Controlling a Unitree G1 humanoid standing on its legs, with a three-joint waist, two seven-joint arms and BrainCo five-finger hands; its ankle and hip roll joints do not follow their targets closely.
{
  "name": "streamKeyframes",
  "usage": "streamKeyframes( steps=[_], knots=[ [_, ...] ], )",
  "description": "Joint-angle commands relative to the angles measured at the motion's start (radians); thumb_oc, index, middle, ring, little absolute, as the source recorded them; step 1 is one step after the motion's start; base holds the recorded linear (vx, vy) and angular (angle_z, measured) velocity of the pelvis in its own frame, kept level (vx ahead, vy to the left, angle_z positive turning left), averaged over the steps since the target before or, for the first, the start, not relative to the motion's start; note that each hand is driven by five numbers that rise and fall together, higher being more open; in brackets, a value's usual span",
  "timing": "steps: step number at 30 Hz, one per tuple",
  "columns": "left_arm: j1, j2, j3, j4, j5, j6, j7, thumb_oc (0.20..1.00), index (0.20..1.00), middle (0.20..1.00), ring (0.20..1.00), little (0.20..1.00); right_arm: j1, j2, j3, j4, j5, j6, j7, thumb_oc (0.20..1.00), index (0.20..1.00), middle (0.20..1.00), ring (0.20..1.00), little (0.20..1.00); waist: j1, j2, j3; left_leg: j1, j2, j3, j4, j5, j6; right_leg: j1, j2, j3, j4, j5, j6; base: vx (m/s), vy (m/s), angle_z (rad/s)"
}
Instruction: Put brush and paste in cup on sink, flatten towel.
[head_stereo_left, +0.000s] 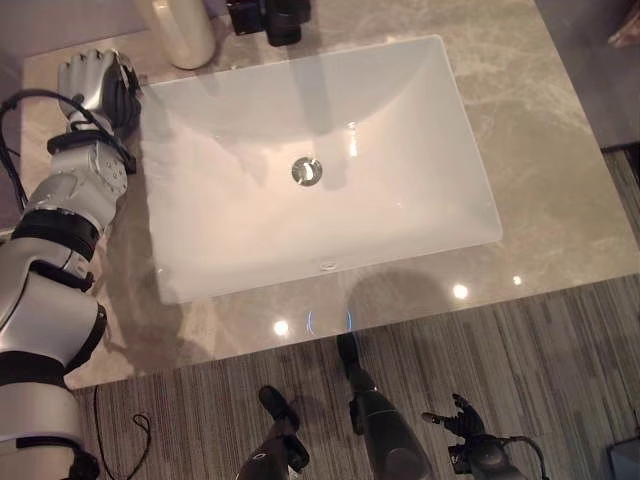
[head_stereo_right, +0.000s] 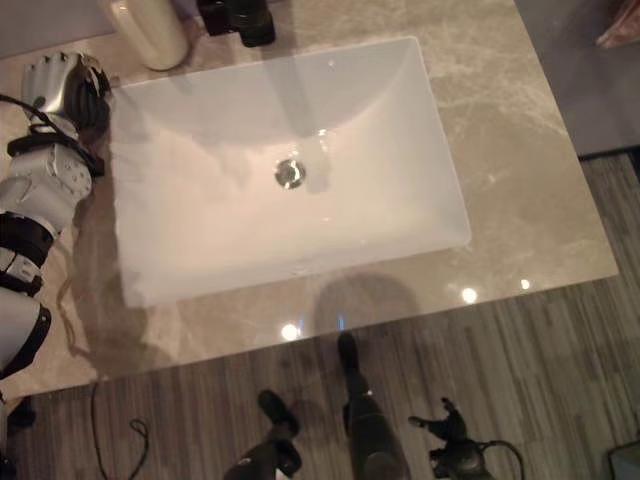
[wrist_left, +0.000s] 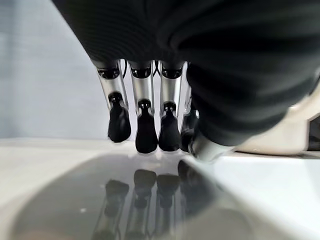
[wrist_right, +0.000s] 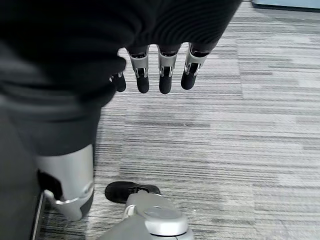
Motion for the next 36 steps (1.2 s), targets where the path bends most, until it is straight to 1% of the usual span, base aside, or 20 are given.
streamKeyframes(
  steps=[1,2,4,7,8,9,10,13,15,16,17,19,20,21,22,23,24,26,31,36],
  knots=[
    [-0.006,0.111,0.096,-0.028,-0.037,-0.017,0.000,0.200,0.200,0.200,0.200,0.200,-0.010,-0.034,-0.006,0.029,-0.018,0.018,0.017,1.000,1.000,1.000,1.000,1.000,0.026,0.017,0.001,0.062,0.048,-0.131,0.007,0.007,-0.059,0.091,-0.060,-0.091,0.000,-0.015,0.114,0.00,0.044,0.24],
    [0.030,0.132,0.118,-0.066,-0.047,-0.026,-0.005,0.200,0.200,0.200,0.200,0.200,-0.016,-0.036,-0.010,0.027,-0.024,0.021,0.019,1.000,1.000,1.000,1.000,1.000,0.035,0.014,-0.003,0.070,0.046,-0.137,0.007,0.004,-0.057,0.102,-0.062,-0.096,0.000,-0.018,0.114,0.00,0.060,0.40],
    [0.197,0.188,0.246,-0.218,-0.092,-0.057,-0.015,0.200,0.200,0.200,0.200,0.200,-0.029,-0.032,-0.025,0.045,-0.048,0.032,0.027,1.000,1.000,1.000,1.000,1.000,0.063,0.003,-0.017,0.094,0.042,-0.150,0.007,-0.005,-0.052,0.137,-0.069,-0.109,0.000,-0.027,0.115,-0.02,0.079,0.26],
    [0.619,0.197,0.589,-0.496,-0.182,-0.110,-0.021,0.200,0.200,0.200,0.200,0.200,-0.020,-0.013,-0.064,0.056,-0.085,0.041,0.040,1.000,1.000,1.000,1.000,1.000,0.110,-0.013,-0.036,0.122,0.035,-0.166,0.007,-0.016,-0.045,0.176,-0.077,-0.123,0.000,-0.038,0.114,-0.05,0.070,0.13],
    [0.646,0.195,0.614,-0.508,-0.180,-0.108,-0.023,0.200,0.200,0.200,0.200,0.200,-0.020,-0.019,-0.055,0.055,-0.085,0.041,0.040,1.000,1.000,1.000,1.000,1.000,0.102,-0.008,-0.038,0.123,0.035,-0.166,0.007,-0.016,-0.045,0.177,-0.077,-0.122,0.000,-0.038,0.114,-0.05,0.067,0.15],
    [0.853,0.138,0.768,-0.587,-0.209,-0.124,-0.021,0.200,0.200,0.200,0.200,0.200,-0.008,-0.008,-0.077,0.068,-0.109,0.046,0.049,1.000,1.000,1.000,1.000,1.000,0.124,-0.019,-0.046,0.135,0.032,-0.173,0.007,-0.023,-0.041,0.195,-0.081,-0.130,0.000,-0.042,0.114,-0.05,0.072,0.21],
    [0.972,0.088,0.858,-0.637,-0.225,-0.130,-0.016,0.200,0.200,0.200,0.200,0.200,-0.005,-0.006,-0.079,0.083,-0.123,0.048,0.050,1.000,1.000,1.000,1.000,1.000,0.126,-0.019,-0.051,0.143,0.030,-0.177,0.007,-0.028,-0.038,0.205,-0.084,-0.136,0.000,-0.043,0.115,-0.07,0.100,0.21],
    [1.158,-0.058,0.975,-0.627,-0.276,-0.139,-0.017,0.200,0.200,0.200,0.200,0.200,-0.002,-0.003,-0.102,0.111,-0.153,0.060,0.057,1.000,1.000,1.000,1.000,1.000,0.144,-0.028,-0.059,0.154,0.018,-0.192,0.007,-0.035,-0.028,0.227,-0.092,-0.146,0.000,-0.044,0.115,-0.08,0.089,0.26],
    [1.235,-0.127,0.997,-0.598,-0.282,-0.125,-0.049,0.200,0.200,0.200,0.200,0.200,-0.002,-0.004,-0.115,0.124,-0.177,0.070,0.056,1.000,1.000,1.000,1.000,1.000,0.157,-0.033,-0.065,0.160,0.011,-0.204,0.007,-0.040,-0.021,0.242,-0.101,-0.157,0.000,-0.042,0.118,-0.07,0.067,0.30],
    [1.237,-0.128,0.999,-0.599,-0.283,-0.125,-0.049,0.225,0.225,0.225,0.225,0.225,-0.002,-0.005,-0.113,0.124,-0.177,0.070,0.056,1.000,1.000,1.000,1.000,1.000,0.155,-0.033,-0.065,0.160,0.011,-0.205,0.007,-0.040,-0.020,0.243,-0.101,-0.158,0.000,-0.042,0.118,-0.10,0.110,0.23],
    [1.294,-0.200,0.992,-0.526,-0.317,-0.097,-0.103,1.000,1.000,1.000,1.000,1.000,-0.007,-0.011,-0.129,0.133,-0.194,0.080,0.061,1.000,1.000,1.000,1.000,1.000,0.164,-0.035,-0.067,0.164,0.001,-0.214,0.007,-0.042,-0.012,0.254,-0.110,-0.167,0.000,-0.037,0.121,-0.09,0.114,0.18],
    [1.339,-0.231,0.965,-0.395,-0.346,-0.067,-0.191,1.000,1.000,1.000,1.000,1.000,-0.011,-0.033,-0.143,0.128,-0.214,0.093,0.068,1.000,1.000,1.000,1.000,1.000,0.166,-0.037,-0.069,0.169,-0.012,-0.222,0.007,-0.044,-0.002,0.265,-0.121,-0.171,0.000,-0.029,0.126,-0.08,0.125,0.14],
    [1.338,-0.231,0.964,-0.394,-0.346,-0.068,-0.191,1.000,1.000,1.000,1.000,1.000,-0.010,-0.033,-0.144,0.128,-0.215,0.093,0.068,1.000,1.000,1.000,1.000,1.000,0.166,-0.036,-0.069,0.170,-0.012,-0.222,0.007,-0.045,-0.001,0.265,-0.122,-0.171,0.000,-0.029,0.126,-0.08,0.157,0.04],
    [1.365,-0.303,0.918,-0.319,-0.387,-0.057,-0.252,1.000,1.000,1.000,1.000,1.000,-0.017,-0.040,-0.148,0.125,-0.241,0.105,0.075,1.000,1.000,1.000,1.000,1.000,0.169,-0.040,-0.075,0.177,-0.029,-0.229,0.007,-0.047,0.011,0.272,-0.135,-0.176,0.000,-0.020,0.131,-0.06,0.111,0.03],
    [1.364,-0.303,0.918,-0.319,-0.387,-0.058,-0.252,1.000,1.000,1.000,1.000,1.000,-0.017,-0.040,-0.148,0.125,-0.241,0.105,0.075,1.000,1.000,1.000,1.000,1.000,0.169,-0.040,-0.076,0.175,-0.029,-0.229,0.007,-0.047,0.011,0.271,-0.135,-0.176,0.000,-0.020,0.131,-0.09,0.161,0.05],
    [1.369,-0.411,0.956,-0.319,-0.482,-0.119,-0.174,1.000,1.000,1.000,1.000,1.000,-0.007,-0.014,-0.158,0.107,-0.240,0.100,0.058,1.000,1.000,1.000,1.000,1.000,0.179,-0.056,-0.082,0.186,-0.041,-0.240,0.007,-0.058,0.021,0.289,-0.146,-0.183,0.000,-0.019,0.134,-0.06,0.086,0.06],
    [1.373,-0.461,0.970,-0.299,-0.590,-0.136,-0.177,1.000,1.000,1.000,1.000,1.000,0.002,-0.005,-0.172,0.099,-0.224,0.098,0.047,1.000,1.000,1.000,1.000,1.000,0.186,-0.064,-0.085,0.187,-0.048,-0.248,0.007,-0.058,0.025,0.296,-0.155,-0.192,0.000,-0.016,0.139,-0.07,0.086,0.10],
    [1.377,-0.500,0.917,-0.260,-0.578,-0.129,-0.209,1.000,1.000,1.000,1.000,1.000,0.009,0.013,-0.199,0.115,-0.195,0.096,0.035,1.000,1.000,1.000,1.000,1.000,0.194,-0.078,-0.090,0.188,-0.067,-0.269,0.007,-0.061,0.038,0.311,-0.175,-0.210,0.000,-0.006,0.146,-0.08,0.075,0.27],
    [1.326,-0.508,0.756,-0.172,-0.476,-0.091,-0.272,1.000,1.000,1.000,1.000,1.000,-0.013,0.037,-0.138,0.086,-0.236,0.096,0.030,1.000,1.000,1.000,1.000,1.000,0.183,-0.090,-0.088,0.197,-0.111,-0.298,0.007,-0.072,0.059,0.336,-0.223,-0.232,0.000,0.032,0.169,-0.09,0.124,0.35],
    [1.319,-0.490,0.609,-0.251,-0.339,-0.085,-0.314,1.000,1.000,1.000,1.000,1.000,-0.038,0.051,-0.126,0.050,-0.211,0.091,0.017,1.000,1.000,1.000,1.000,1.000,0.152,-0.098,-0.068,0.193,-0.153,-0.308,0.007,-0.076,0.076,0.339,-0.270,-0.244,0.013,0.084,0.187,-0.11,0.166,0.14]
  ],
)
